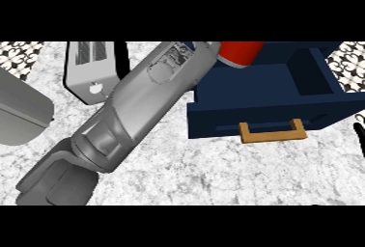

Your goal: Pick up the can, place it into the drawer and close the drawer

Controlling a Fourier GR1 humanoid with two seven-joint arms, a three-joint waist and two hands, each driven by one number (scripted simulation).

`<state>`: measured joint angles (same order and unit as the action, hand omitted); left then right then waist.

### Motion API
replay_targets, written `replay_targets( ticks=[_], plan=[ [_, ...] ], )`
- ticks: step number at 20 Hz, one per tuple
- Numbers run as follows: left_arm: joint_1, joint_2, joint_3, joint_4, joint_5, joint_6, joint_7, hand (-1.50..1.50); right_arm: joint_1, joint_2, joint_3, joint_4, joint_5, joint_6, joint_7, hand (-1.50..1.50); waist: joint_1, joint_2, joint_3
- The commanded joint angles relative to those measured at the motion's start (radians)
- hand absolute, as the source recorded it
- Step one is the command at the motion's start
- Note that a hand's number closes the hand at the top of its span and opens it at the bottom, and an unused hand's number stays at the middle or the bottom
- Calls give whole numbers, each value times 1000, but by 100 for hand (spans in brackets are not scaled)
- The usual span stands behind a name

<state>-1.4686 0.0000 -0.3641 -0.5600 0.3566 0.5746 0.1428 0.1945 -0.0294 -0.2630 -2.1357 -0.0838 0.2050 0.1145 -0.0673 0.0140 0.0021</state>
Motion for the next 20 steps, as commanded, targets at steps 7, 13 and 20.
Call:
replay_targets(
  ticks=[7, 13, 20],
  plan=[
    [-23, 0, -129, 79, 93, 91, -64, 150, -88, -33, -13, 33, -4, -17, 49, -150, -13, 2, 0],
    [13, 0, -183, 145, 118, 64, -142, 150, -67, -14, 2, 39, 3, -11, 16, -150, -33, 11, 1],
    [16, 0, -231, 191, 132, 71, -180, 150, -70, -10, 30, 17, 9, -2, 21, -150, -50, 15, 1]
  ],
)
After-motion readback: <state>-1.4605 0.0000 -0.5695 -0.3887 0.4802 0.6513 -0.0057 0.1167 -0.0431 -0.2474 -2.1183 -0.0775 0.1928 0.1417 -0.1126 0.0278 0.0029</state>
